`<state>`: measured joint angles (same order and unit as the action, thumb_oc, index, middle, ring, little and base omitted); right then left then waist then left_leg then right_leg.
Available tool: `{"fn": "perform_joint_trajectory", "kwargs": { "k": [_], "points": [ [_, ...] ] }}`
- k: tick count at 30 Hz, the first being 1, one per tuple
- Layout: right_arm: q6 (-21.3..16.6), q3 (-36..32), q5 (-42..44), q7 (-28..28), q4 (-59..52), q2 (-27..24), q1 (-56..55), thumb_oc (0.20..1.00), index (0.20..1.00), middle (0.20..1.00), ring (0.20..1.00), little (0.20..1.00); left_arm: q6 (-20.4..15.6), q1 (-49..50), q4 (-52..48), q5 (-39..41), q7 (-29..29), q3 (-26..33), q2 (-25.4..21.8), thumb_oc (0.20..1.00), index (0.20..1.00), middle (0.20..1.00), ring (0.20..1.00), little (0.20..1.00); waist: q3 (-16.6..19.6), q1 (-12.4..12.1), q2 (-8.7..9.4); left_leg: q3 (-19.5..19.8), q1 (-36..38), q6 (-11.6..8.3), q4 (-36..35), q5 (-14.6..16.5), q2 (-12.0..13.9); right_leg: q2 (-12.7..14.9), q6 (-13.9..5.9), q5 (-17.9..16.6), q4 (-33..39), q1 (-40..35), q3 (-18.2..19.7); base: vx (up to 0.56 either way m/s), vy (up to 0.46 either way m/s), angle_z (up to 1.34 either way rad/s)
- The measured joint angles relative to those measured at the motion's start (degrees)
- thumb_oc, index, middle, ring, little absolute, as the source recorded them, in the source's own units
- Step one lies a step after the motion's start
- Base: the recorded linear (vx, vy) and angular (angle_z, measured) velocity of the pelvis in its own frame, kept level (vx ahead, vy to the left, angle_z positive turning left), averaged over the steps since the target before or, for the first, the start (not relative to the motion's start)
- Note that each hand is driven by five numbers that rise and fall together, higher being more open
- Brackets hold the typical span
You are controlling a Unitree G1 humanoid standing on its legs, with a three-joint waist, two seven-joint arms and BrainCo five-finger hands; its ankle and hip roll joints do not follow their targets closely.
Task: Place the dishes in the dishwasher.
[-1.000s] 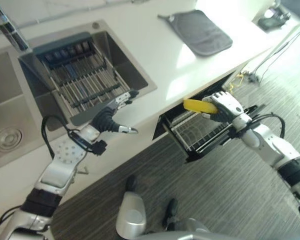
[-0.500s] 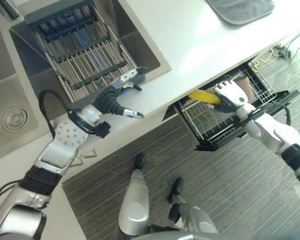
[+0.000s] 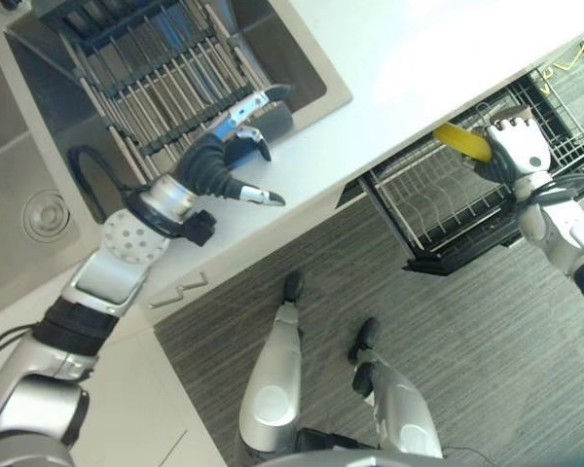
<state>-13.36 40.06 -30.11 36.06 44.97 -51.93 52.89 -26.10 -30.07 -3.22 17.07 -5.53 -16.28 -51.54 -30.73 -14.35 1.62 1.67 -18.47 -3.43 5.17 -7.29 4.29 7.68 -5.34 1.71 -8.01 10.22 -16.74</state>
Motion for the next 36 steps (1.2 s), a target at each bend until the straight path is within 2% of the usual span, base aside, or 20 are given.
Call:
{"fn": "perform_joint_trajectory", "kwargs": {
  "k": [2,4,11,14,19,27,31,36],
  "points": [
    [-0.15,-0.21,1.73,0.26,4.54,0.62,1.21,0.200,0.200,0.200,0.200,0.200,-0.80,-0.45,-0.04,0.02,0.96,-1.12,0.05,1.000,1.000,1.000,1.000,1.000,-0.18,-0.06,-1.03,-0.11,-0.67,0.43,0.00,-0.30,-0.59,0.88,-0.26,0.45,-1.59,1.41,0.09,-0.08,0.050,0.02],
    [-0.02,-0.07,2.30,-0.01,4.24,0.75,1.09,0.200,0.200,0.200,0.200,0.200,-1.12,-0.45,-0.11,0.01,1.42,-1.27,0.03,1.000,1.000,1.000,1.000,1.000,-0.23,0.13,-1.72,-0.38,-1.17,0.59,0.13,-0.41,-1.25,1.78,-0.65,1.04,-3.35,2.75,0.34,-0.06,0.029,0.00],
    [0.37,0.08,3.79,-1.78,3.39,3.04,1.87,0.200,0.200,0.200,0.200,0.200,-0.42,-1.06,0.00,-0.04,2.82,-1.38,0.11,1.000,1.000,1.000,1.000,1.000,-0.27,-0.01,-1.80,-0.34,-2.34,0.70,1.16,-0.40,-1.53,2.78,-0.28,3.14,-8.21,5.66,0.57,-0.03,0.021,0.01],
    [0.63,0.55,3.79,-1.66,5.41,5.92,3.08,0.200,0.200,0.200,0.200,0.200,-0.46,-2.37,0.64,0.04,3.18,-1.65,0.14,1.000,1.000,1.000,1.000,1.000,-0.24,-0.08,-1.99,-0.19,-3.48,0.69,1.92,-0.39,-1.50,2.94,-0.08,3.69,-9.66,7.11,0.67,0.00,0.000,0.00],
    [1.88,0.59,3.79,2.45,9.06,8.87,4.43,0.200,0.200,0.200,0.200,0.200,-1.28,-3.32,1.02,0.31,4.05,-1.57,0.87,1.000,1.000,1.000,1.000,1.000,-0.27,-0.34,-2.98,0.10,-5.61,0.67,3.05,-0.36,-1.48,3.12,0.30,4.37,-11.88,9.58,0.68,0.00,-0.003,0.01],
    [5.50,-0.40,6.76,7.96,17.78,9.09,7.46,0.200,0.200,0.200,0.200,0.200,-1.79,-3.33,-0.77,-0.28,5.42,-1.61,1.19,1.000,1.000,1.000,1.000,1.000,-0.25,-1.68,-4.06,1.03,-7.74,0.62,4.16,-0.31,-2.00,4.12,0.67,6.29,-15.30,12.28,0.19,0.01,-0.006,0.07],
    [7.74,-2.98,10.05,9.50,19.27,9.06,8.13,0.200,0.200,0.200,0.200,0.200,-2.75,-2.44,-1.36,-0.29,6.53,-1.59,1.26,1.000,1.000,1.000,1.000,1.000,-0.20,-1.81,-4.70,1.04,-8.84,0.88,5.06,-0.17,-2.45,4.66,0.45,6.63,-16.32,13.31,0.15,-0.04,0.020,0.04],
    [8.20,-3.05,10.36,9.50,19.25,8.95,8.00,0.200,0.200,0.200,0.200,0.200,-2.86,1.23,-4.87,-0.07,7.40,-0.78,1.35,1.000,1.000,1.000,1.000,1.000,-0.20,-2.23,-4.70,1.19,-8.59,0.93,5.54,0.31,-2.50,4.68,0.39,6.93,-16.85,12.80,0.03,0.04,-0.061,0.01]
  ]
}}
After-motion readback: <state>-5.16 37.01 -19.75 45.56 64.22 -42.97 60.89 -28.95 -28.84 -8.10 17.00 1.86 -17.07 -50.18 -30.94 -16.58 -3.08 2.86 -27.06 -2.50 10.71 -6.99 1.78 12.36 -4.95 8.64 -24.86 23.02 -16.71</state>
